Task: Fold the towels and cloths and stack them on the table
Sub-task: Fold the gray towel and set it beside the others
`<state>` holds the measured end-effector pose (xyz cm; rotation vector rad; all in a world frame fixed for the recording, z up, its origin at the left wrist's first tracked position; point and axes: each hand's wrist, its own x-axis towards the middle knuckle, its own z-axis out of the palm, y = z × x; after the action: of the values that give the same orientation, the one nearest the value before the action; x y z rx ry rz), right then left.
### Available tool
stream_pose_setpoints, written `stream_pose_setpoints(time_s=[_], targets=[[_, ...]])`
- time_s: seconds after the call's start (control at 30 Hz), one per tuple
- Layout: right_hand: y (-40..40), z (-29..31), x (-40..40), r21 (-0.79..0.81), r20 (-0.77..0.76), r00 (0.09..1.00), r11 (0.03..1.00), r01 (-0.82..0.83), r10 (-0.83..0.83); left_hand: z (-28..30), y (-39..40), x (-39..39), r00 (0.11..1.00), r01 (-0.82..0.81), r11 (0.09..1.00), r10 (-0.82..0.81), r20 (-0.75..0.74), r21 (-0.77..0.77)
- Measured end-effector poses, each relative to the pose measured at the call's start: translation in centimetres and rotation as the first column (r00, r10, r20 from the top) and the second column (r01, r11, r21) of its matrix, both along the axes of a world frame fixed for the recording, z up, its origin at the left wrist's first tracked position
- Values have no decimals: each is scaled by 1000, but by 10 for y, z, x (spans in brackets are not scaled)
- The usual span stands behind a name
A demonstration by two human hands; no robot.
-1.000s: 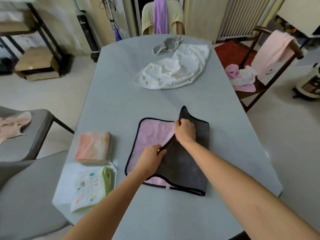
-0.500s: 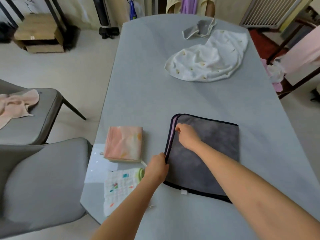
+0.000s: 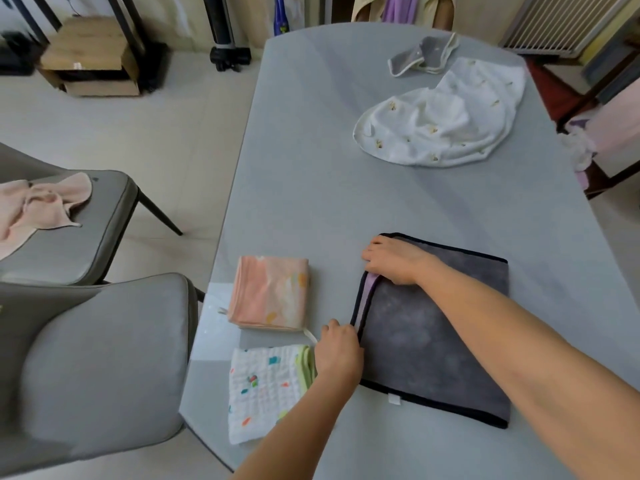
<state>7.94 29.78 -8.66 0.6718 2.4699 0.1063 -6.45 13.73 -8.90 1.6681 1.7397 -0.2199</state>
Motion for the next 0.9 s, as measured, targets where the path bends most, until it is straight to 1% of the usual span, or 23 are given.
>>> stream_pose_setpoints(time_s=[0.07,0.13,0.23,0.3,0.4,0.47,0.6,0.67,0.7,0.8,0.87,0.9], targets=[[-2,2,4,-23,35,999,999,27,-26,-2,-1,-1,1000,8,1000,-8,1,12],[-7,6,7,3,23,998,998,62,-62,-3,0,-3,1000,-1,1000,1,15,13],[-10,22,20,70,-49,988,986,152,-149,1,11,-6,1000,10,1000,-10,11,21],[-16,39,43,90,-97,961,959,268,-260,17,24,-4,999,22,997,-21,-27,68],[-26,62,77,66,-199,873,883,465,-445,54,54,3,989,65,980,-39,-141,187],[-31,85,100,90,-254,816,828,554,-519,91,75,15,988,71,963,-32,-152,261],[-40,141,144,154,-380,716,723,673,-586,168,101,54,999,-33,932,29,15,361],[-53,164,162,160,-439,665,675,720,-604,194,105,74,989,-108,912,59,134,396],[-59,172,168,156,-463,639,653,741,-615,202,105,82,984,-137,894,72,166,427],[-79,189,193,122,-530,560,597,793,-637,225,104,108,986,-98,841,11,165,532],[-88,197,208,72,-595,508,589,805,-622,237,103,121,988,-73,833,-16,156,549],[-92,201,214,43,-627,476,582,812,-617,241,104,127,991,-31,827,-46,123,561]])
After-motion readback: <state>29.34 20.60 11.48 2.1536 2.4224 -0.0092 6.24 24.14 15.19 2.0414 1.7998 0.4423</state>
